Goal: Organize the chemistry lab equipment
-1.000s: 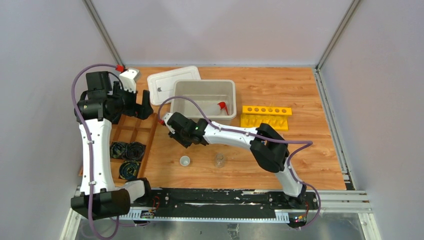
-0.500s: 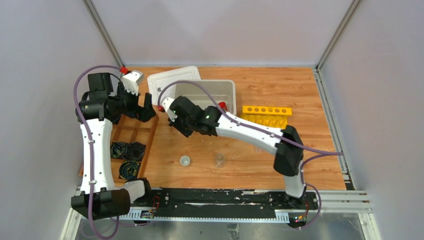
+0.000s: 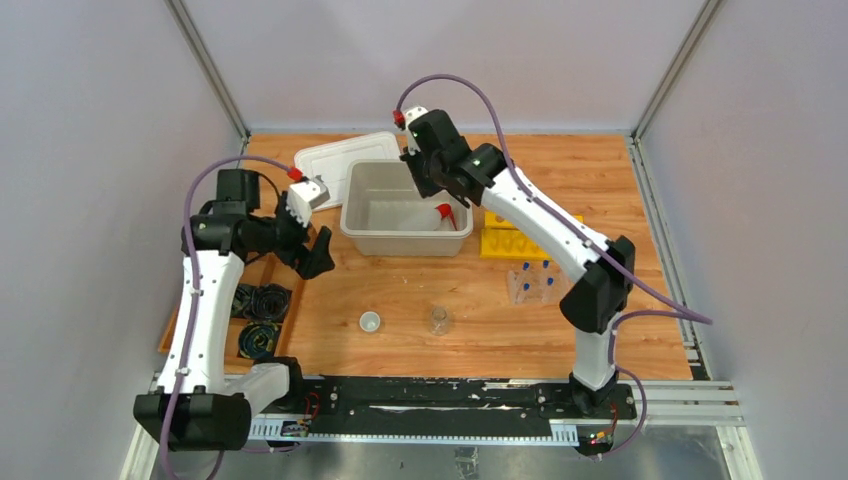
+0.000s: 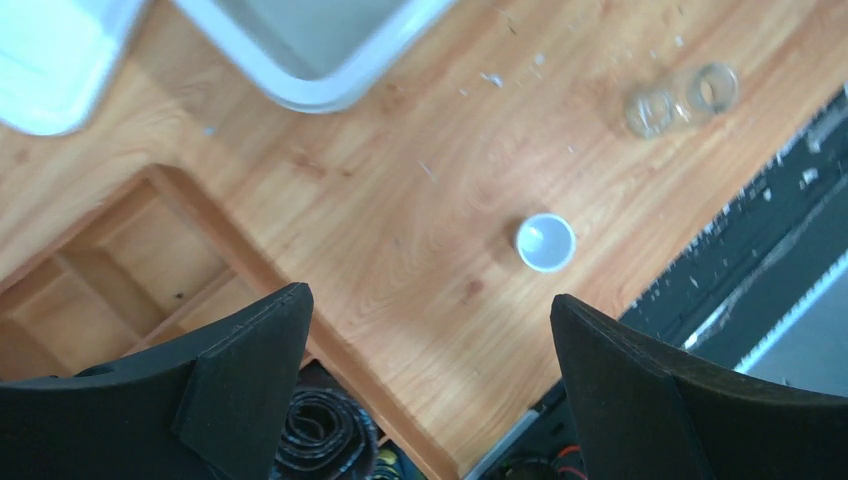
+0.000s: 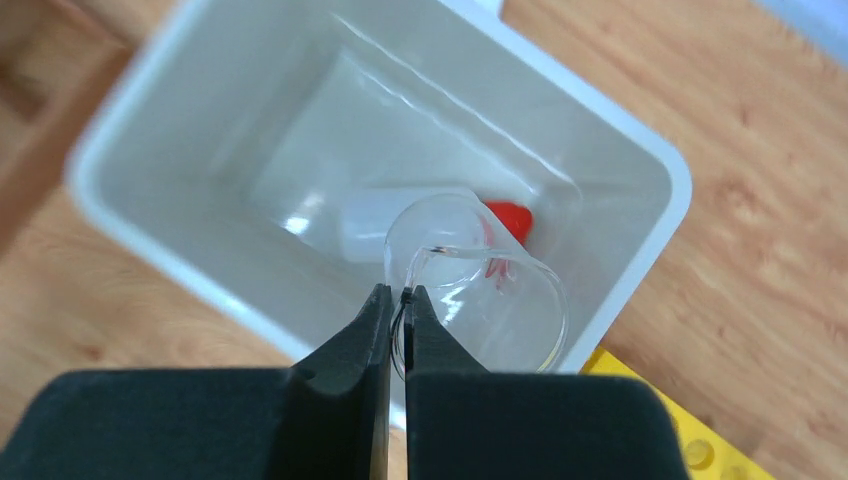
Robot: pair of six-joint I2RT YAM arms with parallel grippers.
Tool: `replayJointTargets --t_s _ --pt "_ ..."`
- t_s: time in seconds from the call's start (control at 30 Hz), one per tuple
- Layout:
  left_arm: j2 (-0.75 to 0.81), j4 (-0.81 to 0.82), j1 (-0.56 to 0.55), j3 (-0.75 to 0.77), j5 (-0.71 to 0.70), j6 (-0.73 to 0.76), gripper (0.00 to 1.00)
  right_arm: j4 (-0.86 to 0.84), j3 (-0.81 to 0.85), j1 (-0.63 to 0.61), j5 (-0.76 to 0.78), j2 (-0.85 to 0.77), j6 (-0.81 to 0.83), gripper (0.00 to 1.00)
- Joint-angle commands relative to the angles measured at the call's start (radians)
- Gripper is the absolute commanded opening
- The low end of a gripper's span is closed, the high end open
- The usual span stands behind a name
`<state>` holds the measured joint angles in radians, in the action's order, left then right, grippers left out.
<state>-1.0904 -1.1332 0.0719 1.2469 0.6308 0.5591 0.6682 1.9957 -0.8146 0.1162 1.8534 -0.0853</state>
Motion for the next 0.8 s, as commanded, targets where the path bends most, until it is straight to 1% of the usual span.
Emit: replayJointTargets --t_s 0.0,0.03,0.07,0.23,0.37,0.53,0.7,0.77 --pt "0.025 -0.021 -0.061 -0.081 -0.036 0.099 0.95 0.105 0.008 0.04 0.033 0.086 -0.057 0.0" --pt "0.023 -0.02 -0.061 -0.097 -0.037 0.119 0.95 0.11 0.014 0.044 0.036 0.104 -0.058 0.0" --pt "0.025 -0.02 -0.093 -0.116 -0.041 0.135 0.96 0.113 0.018 0.046 0.042 0.121 -0.059 0.0" --pt "0.016 -0.019 -0.154 -0.201 -0.086 0.216 0.99 0.132 0.033 0.05 0.063 0.205 -0.066 0.0" --pt "-0.003 -0.013 -0.18 -0.234 -0.095 0.255 1.0 0.132 0.02 0.053 0.079 0.245 -0.082 0.0" --pt "-0.045 0.025 -0.22 -0.25 -0.113 0.246 1.0 0.131 0.015 0.066 0.064 0.294 -0.106 0.0" --pt "-0.078 0.137 -0.31 -0.291 -0.177 0.162 1.0 0.134 0.018 0.077 0.033 0.334 -0.118 0.0" --pt "-0.093 0.186 -0.357 -0.315 -0.216 0.152 1.0 0.142 0.024 0.078 0.026 0.343 -0.121 0.0"
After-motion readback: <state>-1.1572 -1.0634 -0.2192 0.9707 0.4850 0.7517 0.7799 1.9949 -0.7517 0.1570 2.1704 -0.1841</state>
